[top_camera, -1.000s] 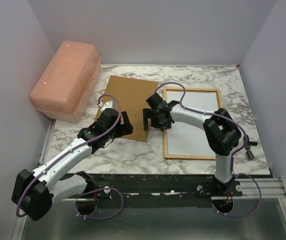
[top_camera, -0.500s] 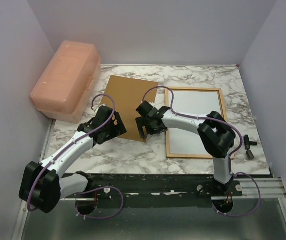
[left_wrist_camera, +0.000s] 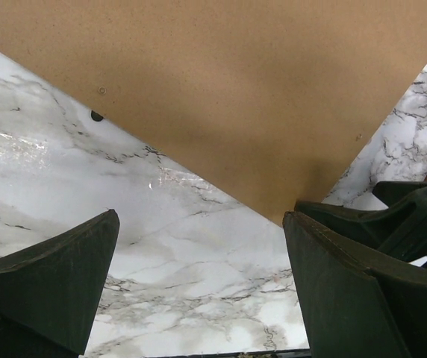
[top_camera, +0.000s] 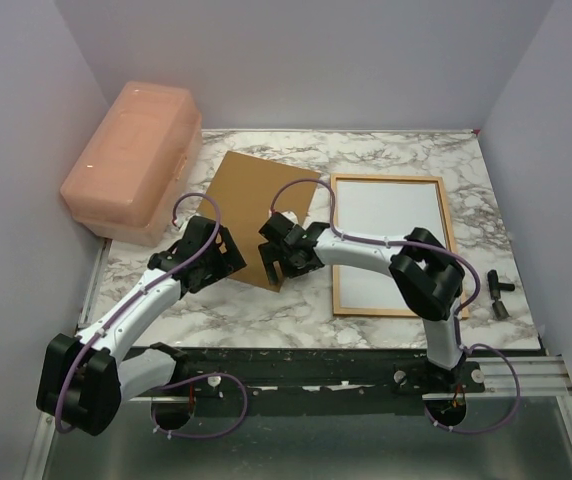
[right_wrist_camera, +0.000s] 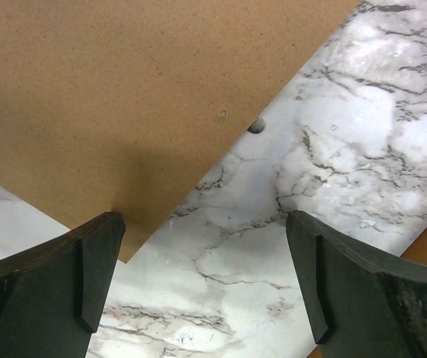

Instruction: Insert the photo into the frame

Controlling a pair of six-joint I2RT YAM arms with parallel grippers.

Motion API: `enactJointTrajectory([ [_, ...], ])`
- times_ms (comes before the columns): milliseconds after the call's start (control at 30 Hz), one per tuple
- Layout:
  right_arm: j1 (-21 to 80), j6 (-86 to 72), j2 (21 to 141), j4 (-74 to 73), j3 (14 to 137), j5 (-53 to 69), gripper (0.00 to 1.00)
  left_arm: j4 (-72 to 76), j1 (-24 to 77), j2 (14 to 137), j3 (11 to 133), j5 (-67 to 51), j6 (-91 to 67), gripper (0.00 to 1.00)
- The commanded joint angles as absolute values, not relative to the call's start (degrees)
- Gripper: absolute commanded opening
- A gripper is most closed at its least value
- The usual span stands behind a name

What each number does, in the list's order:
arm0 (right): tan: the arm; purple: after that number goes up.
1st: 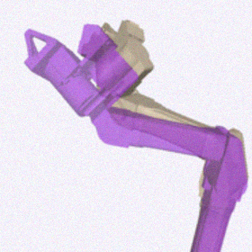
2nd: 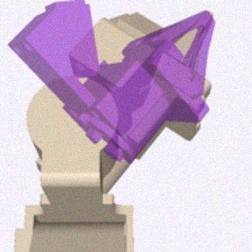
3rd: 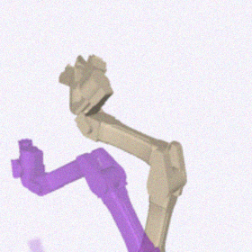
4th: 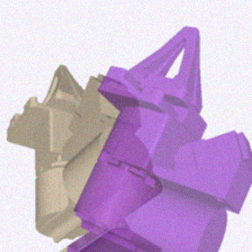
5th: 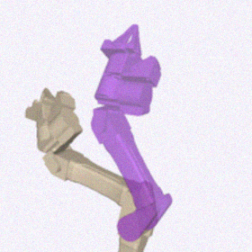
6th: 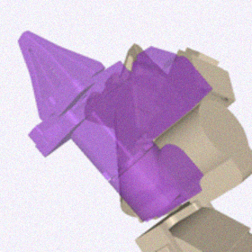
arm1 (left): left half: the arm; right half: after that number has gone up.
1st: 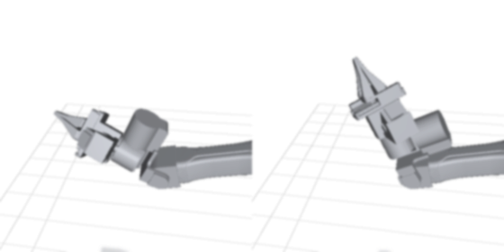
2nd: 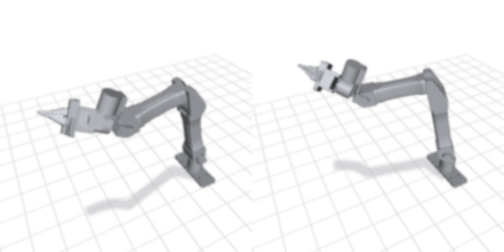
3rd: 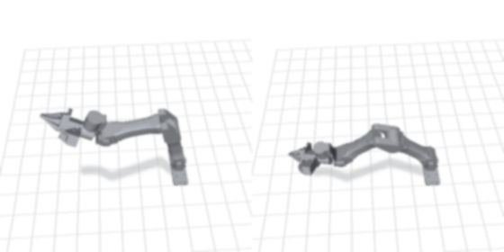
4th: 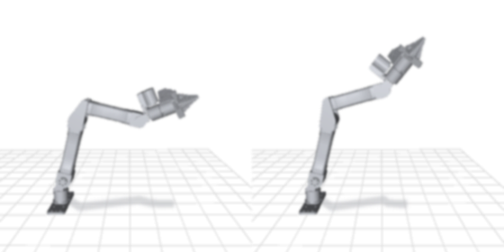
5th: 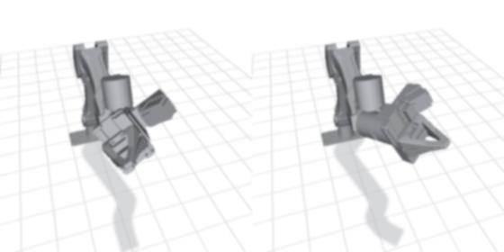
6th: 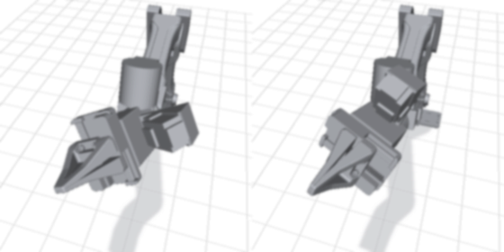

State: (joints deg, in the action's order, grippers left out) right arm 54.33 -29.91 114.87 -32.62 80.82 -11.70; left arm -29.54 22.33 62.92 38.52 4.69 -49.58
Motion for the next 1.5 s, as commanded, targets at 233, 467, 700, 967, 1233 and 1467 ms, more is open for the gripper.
enactJointTrajectory([
  [233,57.6,-28.9,115.4,-31.0,78.4,-5.7,1.00,-29.0,21.7,63.1,37.5,4.4,-50.0,0.95],
  [467,59.6,-29.1,114.1,-29.0,77.2,-4.8,1.00,-28.5,21.6,63.0,37.0,4.1,-50.1,0.95],
  [700,60.4,-34.3,118.7,-37.0,79.3,-19.1,0.99,-28.6,21.6,62.6,36.7,4.3,-50.3,0.95],
  [967,59.5,-38.6,117.6,-39.3,76.8,-25.9,1.00,-29.8,21.1,61.1,36.3,5.9,-50.1,0.95],
  [1233,52.5,-37.1,112.9,-32.9,71.7,-19.4,1.00,-30.4,19.4,61.0,36.4,6.5,-48.3,0.95],
  [1467,46.7,-34.6,113.0,-32.2,72.6,-17.9,1.00,-30.9,16.6,61.7,38.2,6.1,-45.2,0.95],
])
